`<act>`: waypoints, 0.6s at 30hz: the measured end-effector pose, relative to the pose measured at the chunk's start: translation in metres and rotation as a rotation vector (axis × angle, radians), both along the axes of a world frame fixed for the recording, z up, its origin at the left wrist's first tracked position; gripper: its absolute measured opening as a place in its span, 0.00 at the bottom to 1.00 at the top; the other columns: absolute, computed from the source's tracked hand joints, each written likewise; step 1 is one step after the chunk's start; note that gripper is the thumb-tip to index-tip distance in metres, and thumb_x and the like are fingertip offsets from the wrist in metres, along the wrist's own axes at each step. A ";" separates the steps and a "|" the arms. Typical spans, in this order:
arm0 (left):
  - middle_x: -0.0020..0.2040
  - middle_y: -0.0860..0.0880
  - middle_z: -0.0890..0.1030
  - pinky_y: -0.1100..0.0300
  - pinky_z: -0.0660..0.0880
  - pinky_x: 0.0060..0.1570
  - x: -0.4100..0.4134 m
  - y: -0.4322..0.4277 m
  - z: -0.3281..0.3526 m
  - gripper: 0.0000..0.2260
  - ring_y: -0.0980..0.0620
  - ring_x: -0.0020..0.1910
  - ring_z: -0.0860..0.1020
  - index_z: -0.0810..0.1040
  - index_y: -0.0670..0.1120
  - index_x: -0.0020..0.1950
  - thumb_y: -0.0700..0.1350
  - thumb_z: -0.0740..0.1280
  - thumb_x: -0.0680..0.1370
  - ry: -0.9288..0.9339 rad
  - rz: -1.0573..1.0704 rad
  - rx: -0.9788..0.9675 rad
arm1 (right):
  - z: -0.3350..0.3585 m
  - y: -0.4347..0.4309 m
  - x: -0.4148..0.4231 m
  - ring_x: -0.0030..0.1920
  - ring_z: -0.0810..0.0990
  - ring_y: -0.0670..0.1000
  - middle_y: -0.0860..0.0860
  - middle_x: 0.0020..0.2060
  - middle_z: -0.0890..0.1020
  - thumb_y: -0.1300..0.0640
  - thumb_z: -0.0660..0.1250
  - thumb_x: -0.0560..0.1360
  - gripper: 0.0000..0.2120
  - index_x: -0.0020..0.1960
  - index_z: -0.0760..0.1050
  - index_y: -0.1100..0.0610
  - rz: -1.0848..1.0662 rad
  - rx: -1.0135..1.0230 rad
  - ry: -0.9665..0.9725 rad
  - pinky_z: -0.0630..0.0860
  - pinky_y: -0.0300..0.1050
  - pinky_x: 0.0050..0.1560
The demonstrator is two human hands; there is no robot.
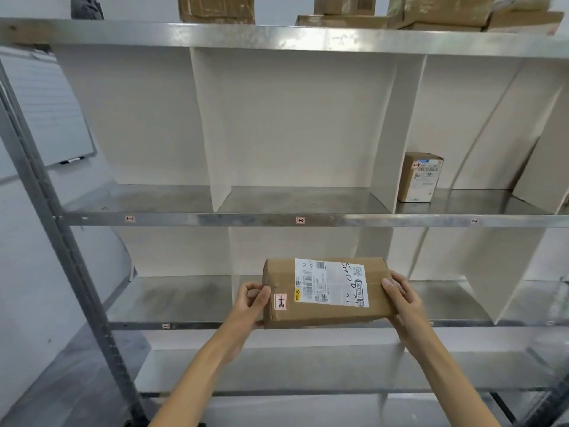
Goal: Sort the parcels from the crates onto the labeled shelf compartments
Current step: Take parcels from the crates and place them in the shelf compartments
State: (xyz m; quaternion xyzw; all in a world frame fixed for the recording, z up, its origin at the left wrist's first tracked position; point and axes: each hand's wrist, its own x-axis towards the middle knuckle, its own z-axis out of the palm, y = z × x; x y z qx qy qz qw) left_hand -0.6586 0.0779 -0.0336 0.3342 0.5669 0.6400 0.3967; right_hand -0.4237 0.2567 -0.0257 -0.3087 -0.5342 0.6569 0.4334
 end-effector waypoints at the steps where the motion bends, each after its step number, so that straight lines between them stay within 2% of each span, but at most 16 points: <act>1: 0.59 0.44 0.78 0.48 0.77 0.55 0.001 0.002 -0.001 0.27 0.50 0.57 0.78 0.64 0.48 0.63 0.59 0.66 0.71 -0.038 -0.009 -0.024 | 0.003 0.003 0.001 0.48 0.78 0.47 0.52 0.54 0.81 0.54 0.67 0.76 0.16 0.63 0.73 0.51 0.007 0.034 -0.007 0.75 0.44 0.49; 4: 0.61 0.43 0.77 0.47 0.77 0.53 0.003 0.008 -0.003 0.37 0.48 0.57 0.77 0.59 0.52 0.67 0.60 0.73 0.65 -0.149 -0.043 -0.050 | 0.015 0.007 0.002 0.50 0.79 0.48 0.52 0.52 0.82 0.49 0.72 0.70 0.17 0.58 0.77 0.47 0.017 0.141 -0.013 0.74 0.45 0.53; 7: 0.62 0.44 0.77 0.45 0.77 0.54 0.006 0.011 -0.006 0.49 0.45 0.59 0.77 0.57 0.57 0.69 0.61 0.79 0.55 -0.189 -0.100 -0.035 | 0.026 0.014 0.004 0.53 0.78 0.49 0.52 0.52 0.82 0.38 0.73 0.63 0.25 0.56 0.78 0.47 -0.013 0.246 -0.009 0.74 0.45 0.55; 10: 0.62 0.43 0.77 0.43 0.77 0.52 0.012 0.016 -0.009 0.52 0.43 0.60 0.77 0.56 0.59 0.69 0.60 0.81 0.52 -0.252 -0.095 0.041 | 0.033 0.020 -0.001 0.60 0.76 0.50 0.50 0.57 0.80 0.35 0.71 0.63 0.26 0.58 0.76 0.44 -0.106 0.300 0.021 0.73 0.49 0.62; 12: 0.62 0.42 0.77 0.39 0.75 0.55 0.019 0.022 -0.012 0.51 0.41 0.61 0.76 0.58 0.58 0.69 0.59 0.81 0.52 -0.331 -0.068 0.108 | 0.034 0.022 -0.007 0.66 0.71 0.50 0.49 0.65 0.73 0.35 0.68 0.64 0.28 0.62 0.70 0.41 -0.234 0.273 0.047 0.68 0.52 0.68; 14: 0.61 0.43 0.78 0.35 0.73 0.57 0.029 0.029 -0.012 0.49 0.42 0.62 0.75 0.60 0.57 0.68 0.58 0.82 0.53 -0.385 -0.052 0.174 | 0.033 0.015 -0.015 0.71 0.64 0.51 0.47 0.72 0.63 0.30 0.67 0.60 0.38 0.67 0.62 0.37 -0.265 0.171 0.043 0.63 0.58 0.71; 16: 0.61 0.43 0.78 0.37 0.74 0.56 0.040 0.035 -0.011 0.48 0.42 0.61 0.76 0.61 0.56 0.69 0.57 0.81 0.54 -0.409 -0.037 0.221 | 0.025 0.001 -0.025 0.74 0.59 0.52 0.46 0.76 0.55 0.27 0.67 0.56 0.50 0.73 0.51 0.36 -0.165 0.058 0.041 0.60 0.62 0.71; 18: 0.62 0.42 0.77 0.41 0.77 0.51 0.051 0.040 -0.010 0.49 0.42 0.61 0.76 0.61 0.55 0.69 0.57 0.82 0.54 -0.447 -0.020 0.241 | 0.017 -0.015 -0.035 0.74 0.59 0.53 0.43 0.75 0.56 0.25 0.69 0.52 0.55 0.73 0.48 0.33 -0.013 -0.008 0.077 0.61 0.65 0.68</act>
